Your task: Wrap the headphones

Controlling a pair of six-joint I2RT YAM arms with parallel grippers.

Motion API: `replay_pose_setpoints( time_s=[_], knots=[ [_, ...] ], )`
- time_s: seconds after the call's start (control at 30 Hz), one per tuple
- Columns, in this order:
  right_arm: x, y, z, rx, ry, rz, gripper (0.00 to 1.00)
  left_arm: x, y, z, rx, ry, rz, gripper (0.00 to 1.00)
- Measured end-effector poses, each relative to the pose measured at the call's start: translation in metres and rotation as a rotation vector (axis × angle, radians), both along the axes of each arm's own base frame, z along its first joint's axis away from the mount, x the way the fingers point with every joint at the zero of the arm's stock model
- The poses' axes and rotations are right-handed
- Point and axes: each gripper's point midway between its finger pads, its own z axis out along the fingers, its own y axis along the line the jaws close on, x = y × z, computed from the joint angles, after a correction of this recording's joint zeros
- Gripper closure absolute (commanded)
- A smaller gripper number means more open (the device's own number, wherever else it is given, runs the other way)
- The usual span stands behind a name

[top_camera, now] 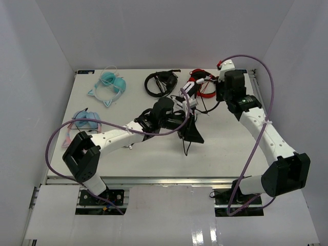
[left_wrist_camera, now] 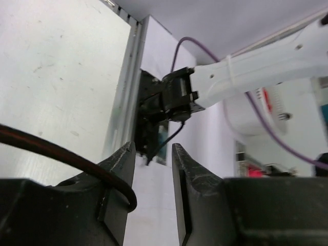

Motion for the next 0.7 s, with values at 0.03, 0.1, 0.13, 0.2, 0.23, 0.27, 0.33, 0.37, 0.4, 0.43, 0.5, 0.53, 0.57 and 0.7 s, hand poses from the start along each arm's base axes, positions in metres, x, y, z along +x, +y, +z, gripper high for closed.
replay_pose_setpoints(
  time_s=[0.03,0.1,0.13,0.2,0.23,0.27,0.33,0.37,0.4,0.43,0.5,0.53,0.57,0.7],
  knots=[
    [0.001,-0.002,0.007,0.038,-0.001,-0.004,0.92,-0.005,-0.002,-0.007,0.007,-0.048,0.004,0.53],
    [0.002,-0.001,0.02,0.11,-0.001,0.006,0.92,-0.016,-0.006,-0.02,0.016,-0.149,0.014,0.54],
    [0.002,0.001,0.025,0.145,0.004,0.016,0.92,-0.021,-0.006,-0.026,0.021,-0.198,0.015,0.56],
    [-0.001,0.005,0.032,0.22,0.023,0.041,0.92,-0.03,-0.008,-0.041,0.031,-0.296,0.012,0.59],
    [-0.003,0.008,0.035,0.258,0.035,0.059,0.92,-0.032,-0.008,-0.05,0.036,-0.338,0.012,0.59],
    [-0.006,0.011,0.037,0.298,0.046,0.08,0.92,-0.033,-0.008,-0.058,0.041,-0.376,0.013,0.6],
    [-0.012,0.014,0.042,0.375,0.072,0.11,0.92,-0.031,-0.005,-0.082,0.057,-0.438,0.022,0.6],
    [-0.016,0.015,0.044,0.416,0.087,0.125,0.92,-0.029,-0.001,-0.096,0.07,-0.46,0.028,0.6],
    [-0.02,0.015,0.048,0.455,0.098,0.136,0.92,-0.028,0.002,-0.11,0.09,-0.471,0.033,0.59],
    [-0.023,0.014,0.051,0.494,0.106,0.145,0.92,-0.027,0.006,-0.125,0.112,-0.479,0.036,0.59],
    [-0.028,0.009,0.061,0.564,0.112,0.161,0.92,-0.025,0.013,-0.151,0.148,-0.491,0.048,0.58],
    [-0.03,0.006,0.068,0.595,0.112,0.169,0.92,-0.023,0.017,-0.161,0.164,-0.496,0.055,0.57],
    [-0.033,0.004,0.075,0.626,0.109,0.185,0.92,-0.022,0.021,-0.167,0.171,-0.503,0.065,0.55],
    [-0.045,-0.001,0.103,0.723,0.082,0.267,0.92,-0.01,0.024,-0.166,0.152,-0.547,0.112,0.53]
  ],
)
